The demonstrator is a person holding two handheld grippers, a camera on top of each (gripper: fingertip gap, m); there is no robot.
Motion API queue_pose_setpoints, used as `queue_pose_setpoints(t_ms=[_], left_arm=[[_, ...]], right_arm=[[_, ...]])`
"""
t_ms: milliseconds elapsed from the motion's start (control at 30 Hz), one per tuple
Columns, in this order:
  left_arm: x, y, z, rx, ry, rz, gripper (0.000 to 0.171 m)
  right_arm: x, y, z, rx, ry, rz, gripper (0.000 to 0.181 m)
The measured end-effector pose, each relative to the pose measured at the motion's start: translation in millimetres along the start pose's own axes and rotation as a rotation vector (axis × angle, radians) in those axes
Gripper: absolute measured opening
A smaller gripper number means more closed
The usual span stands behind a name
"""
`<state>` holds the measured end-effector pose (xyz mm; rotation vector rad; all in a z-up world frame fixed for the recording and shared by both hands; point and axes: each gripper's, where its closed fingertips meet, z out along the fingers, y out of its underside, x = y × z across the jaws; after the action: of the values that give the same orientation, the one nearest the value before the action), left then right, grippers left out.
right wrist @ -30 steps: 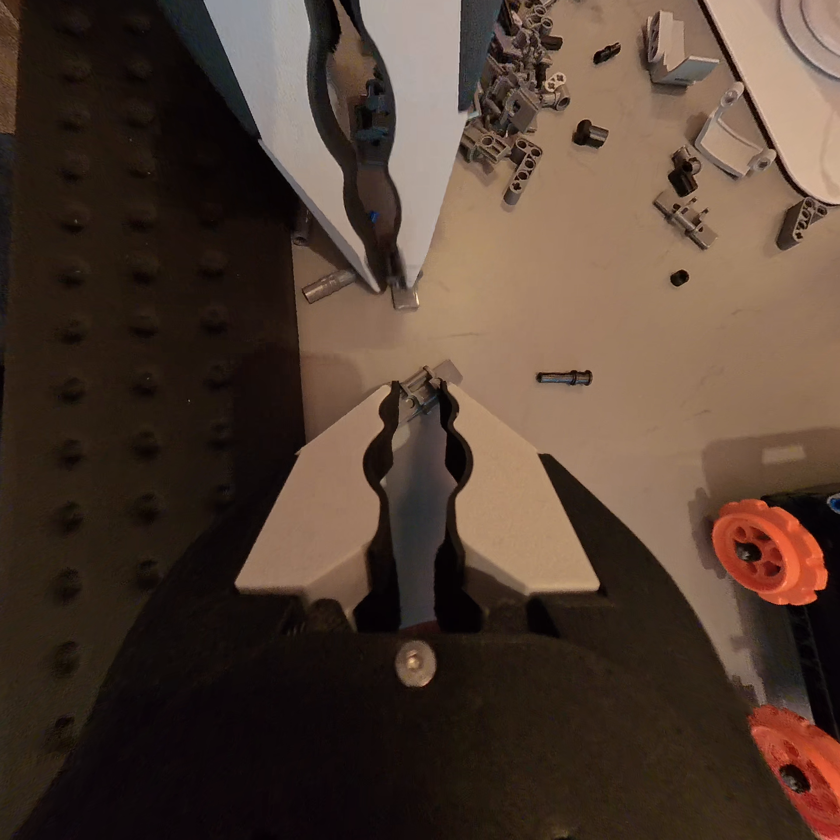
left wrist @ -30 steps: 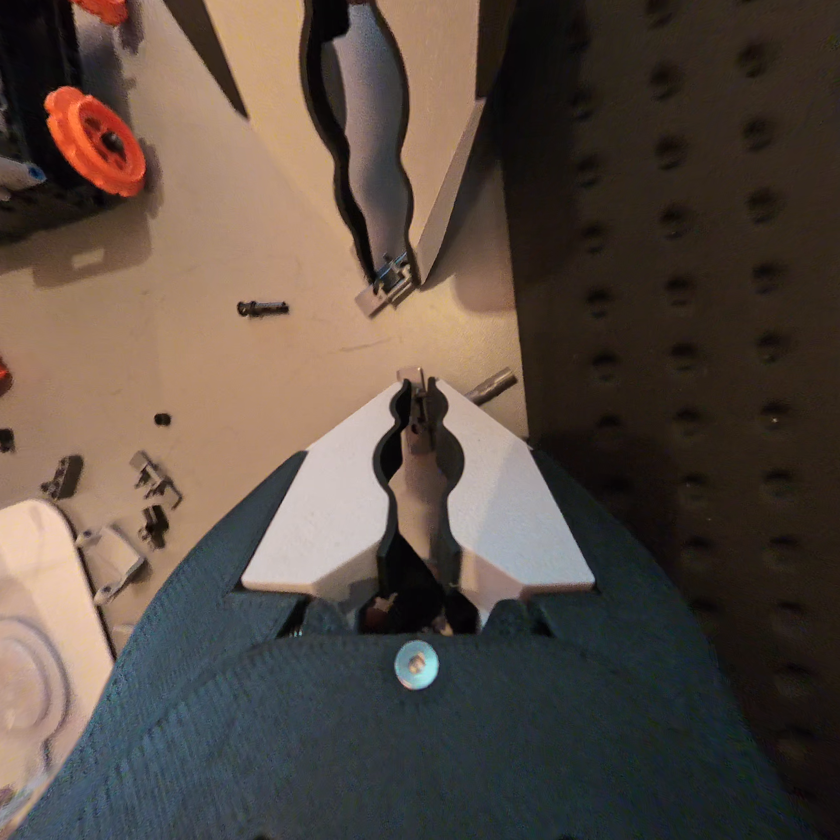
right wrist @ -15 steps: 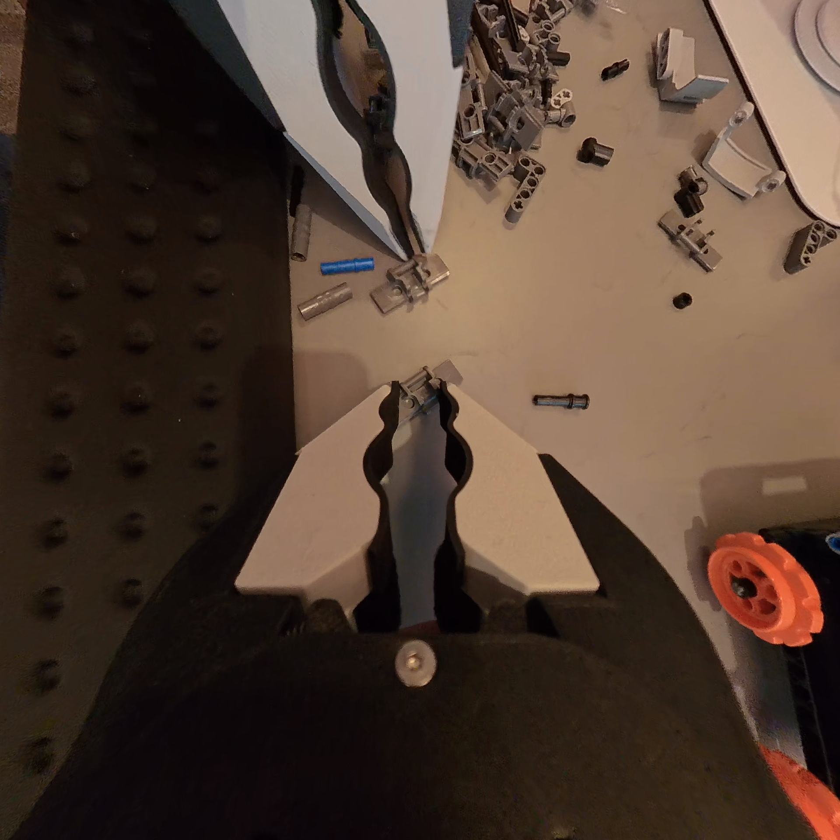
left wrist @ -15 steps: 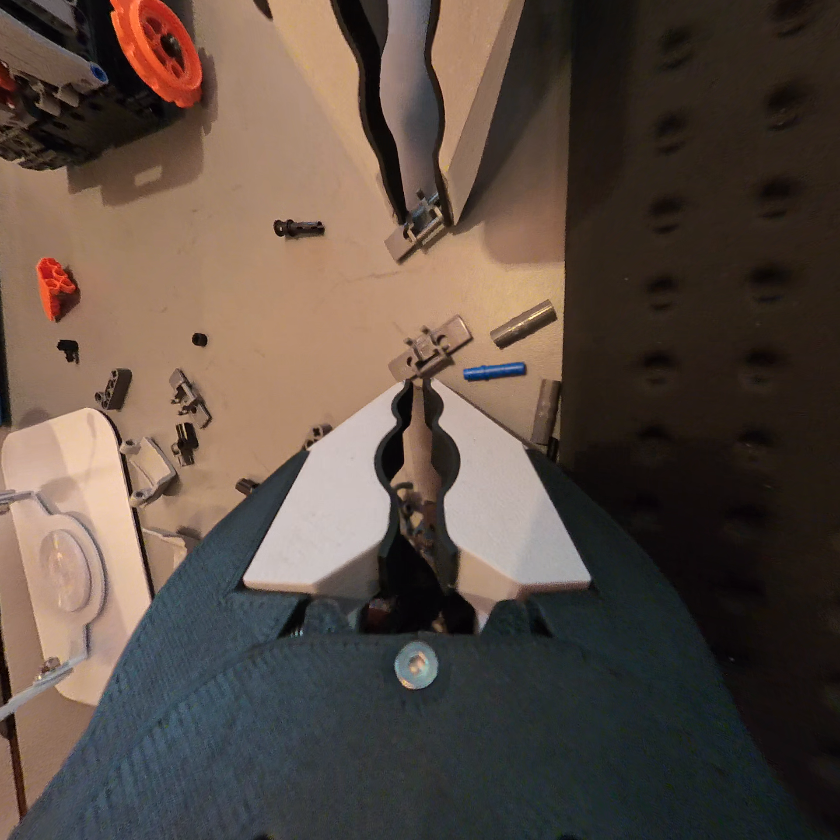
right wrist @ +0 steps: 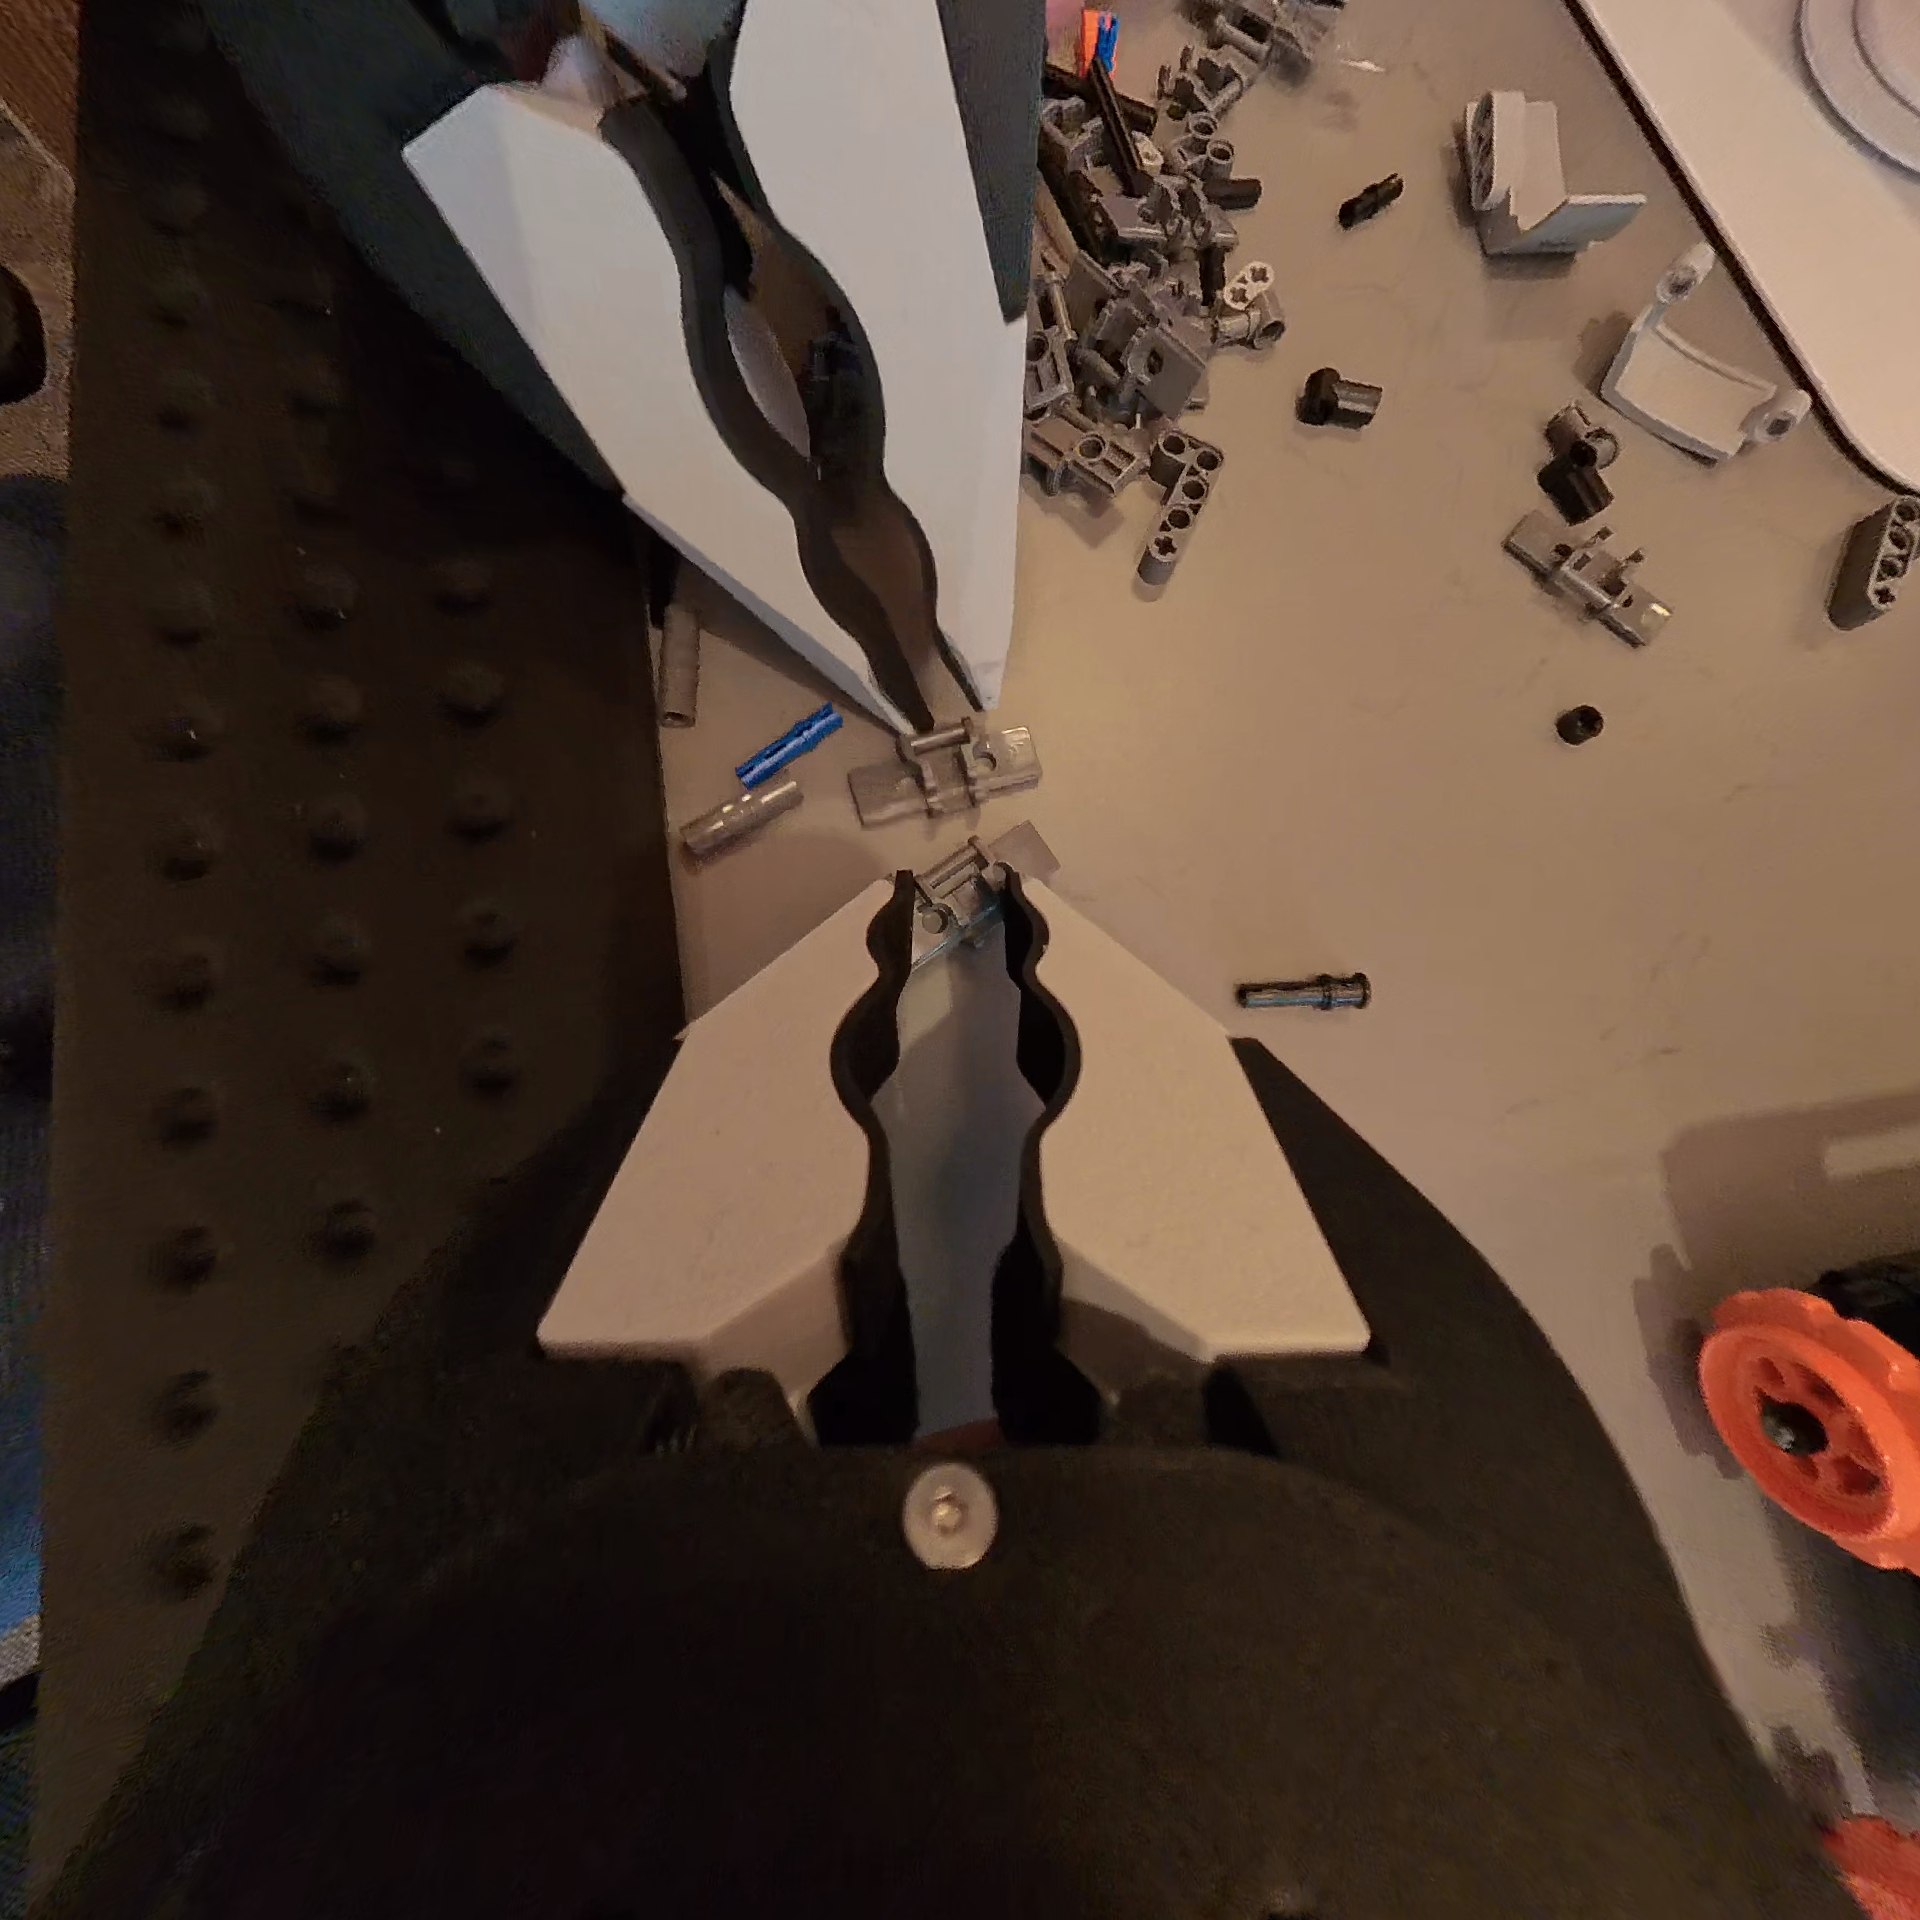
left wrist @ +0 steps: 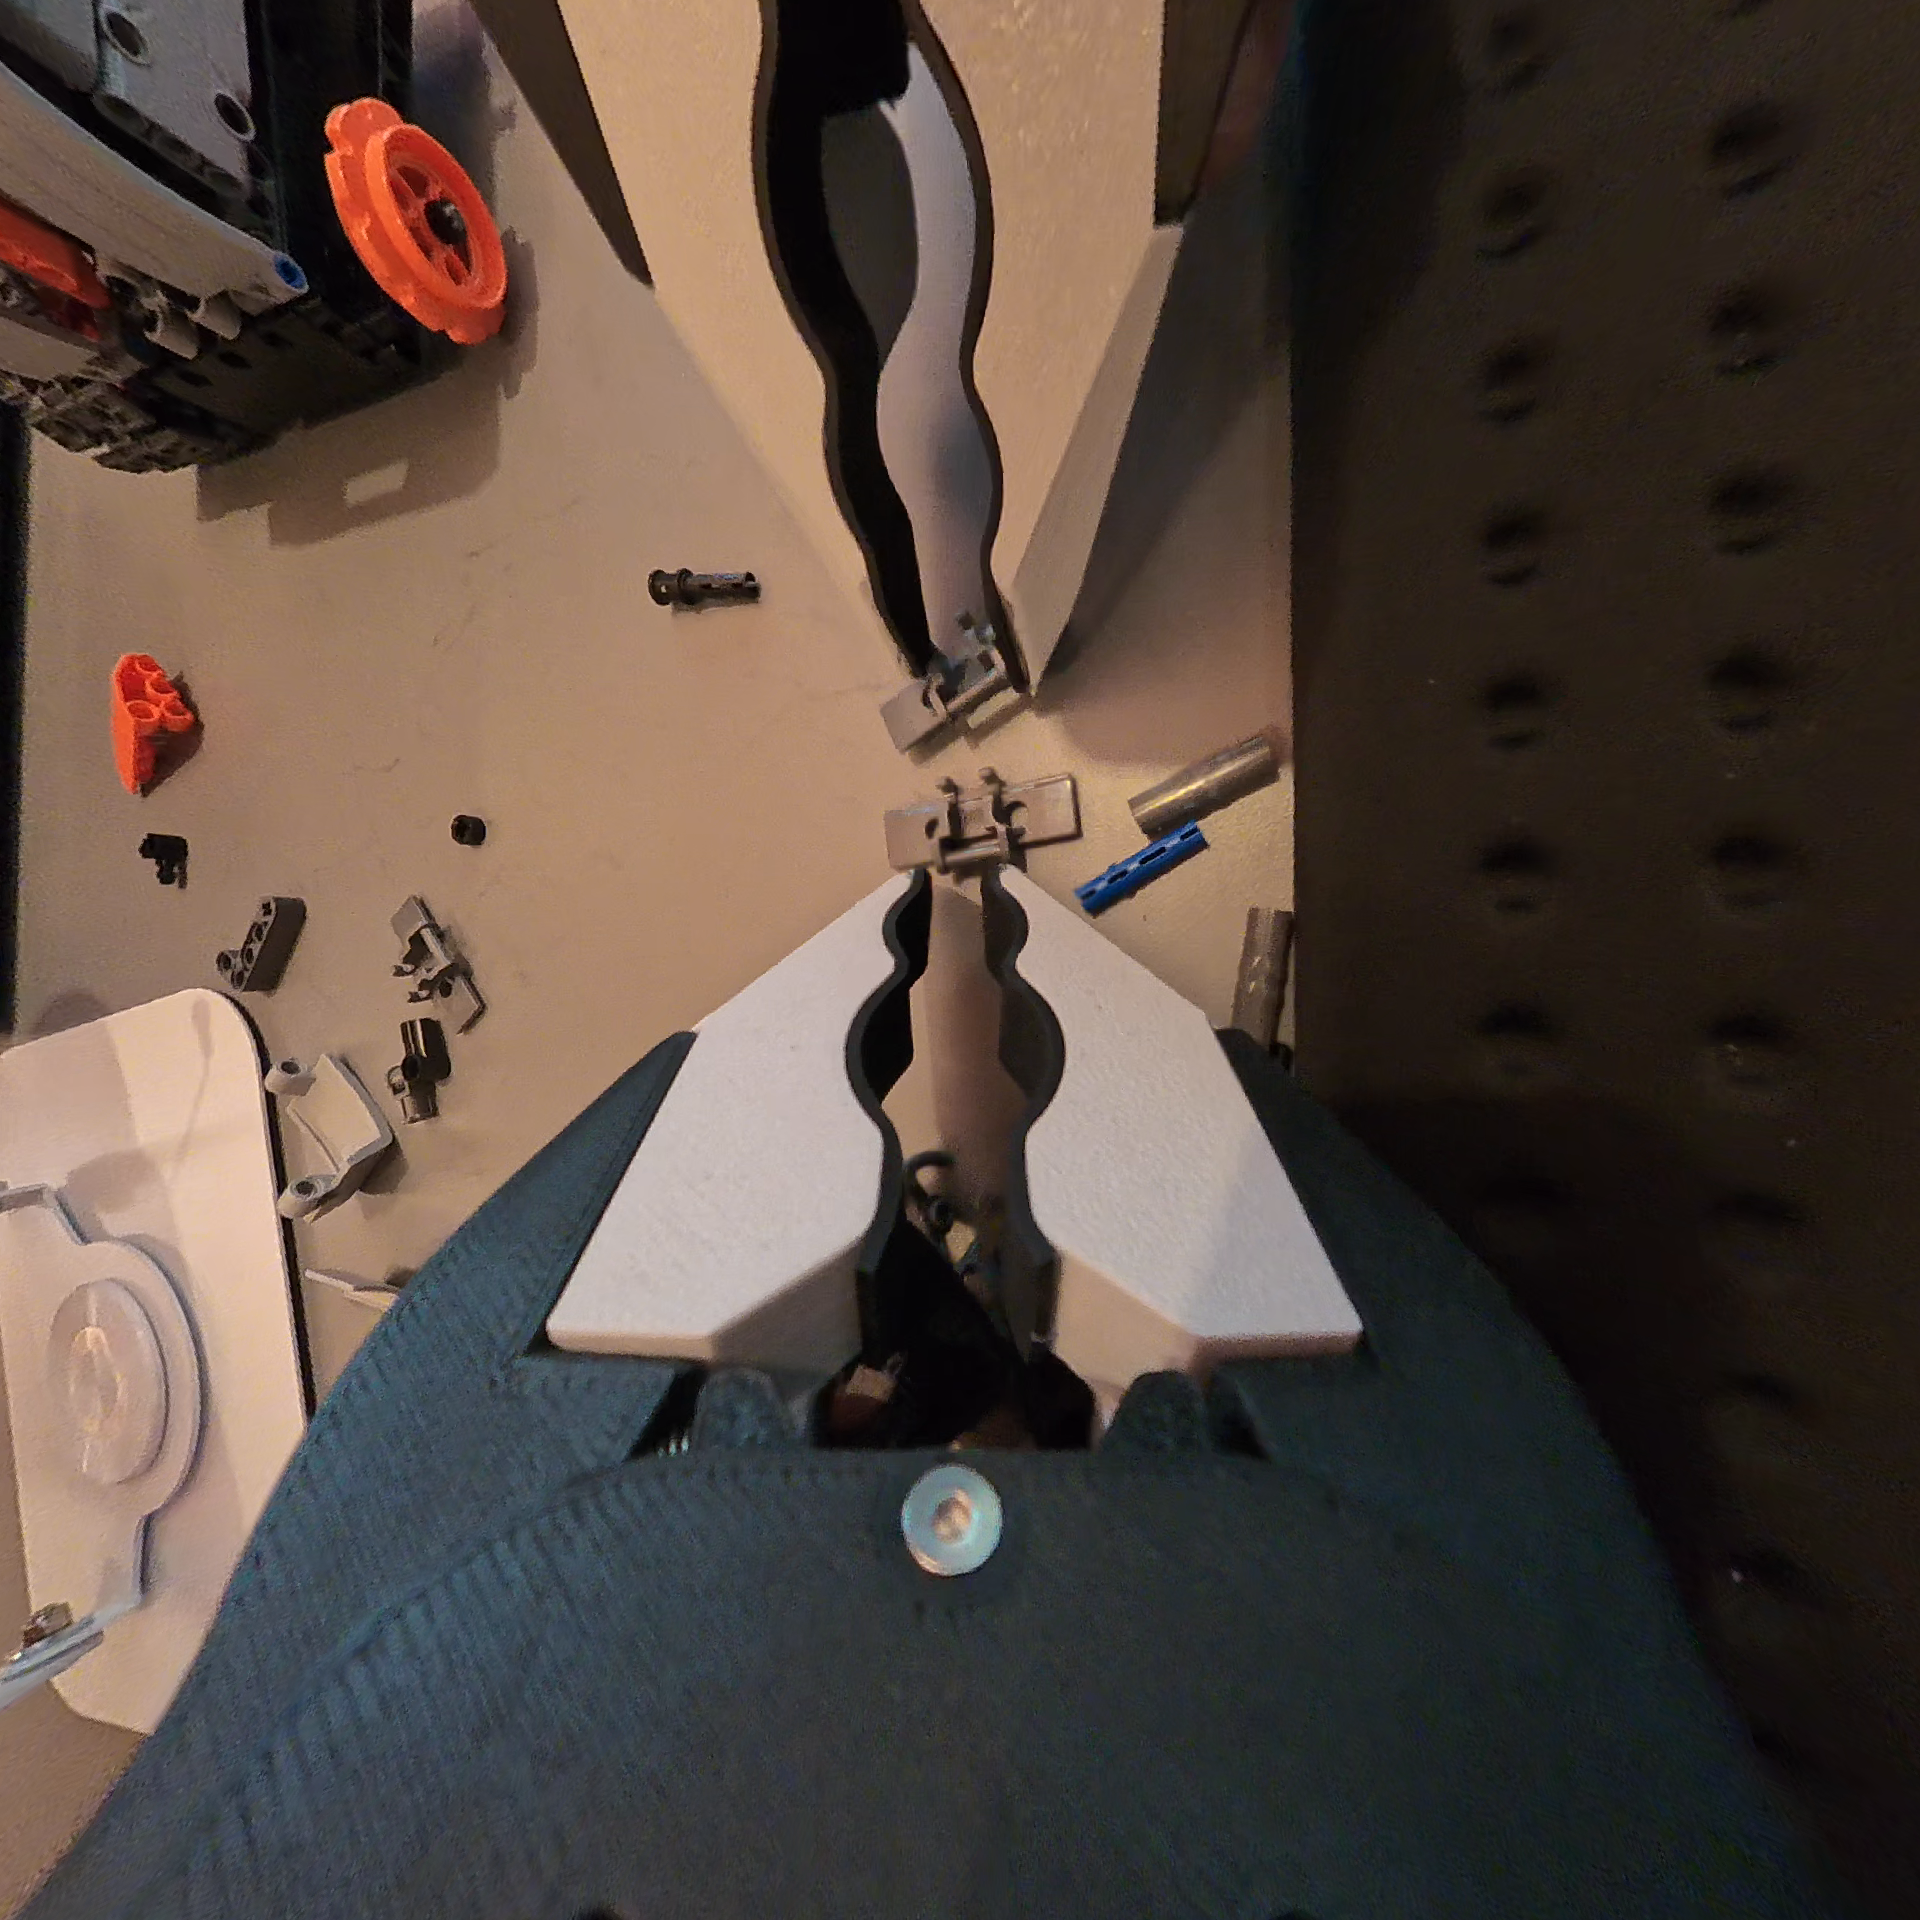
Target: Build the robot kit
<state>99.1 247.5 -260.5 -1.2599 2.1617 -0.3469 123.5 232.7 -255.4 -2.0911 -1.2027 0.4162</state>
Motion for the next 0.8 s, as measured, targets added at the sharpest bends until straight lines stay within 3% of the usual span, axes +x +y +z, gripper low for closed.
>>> queue_pose_setpoints(t_ms=[267, 800], left_arm=[[3.0, -6.2, 2.8, 0.015, -0.014, 0.002, 0.009], [0.7, -7.2, 5.9, 0.053, 0.031, 0.025, 0.004]], right_arm=[[3.1, -4.8, 5.1, 0.0, 0.01, 0.022, 0.015], [9.2, -5.3, 6.2, -0.066, -0.024, -0.175, 0.015]])
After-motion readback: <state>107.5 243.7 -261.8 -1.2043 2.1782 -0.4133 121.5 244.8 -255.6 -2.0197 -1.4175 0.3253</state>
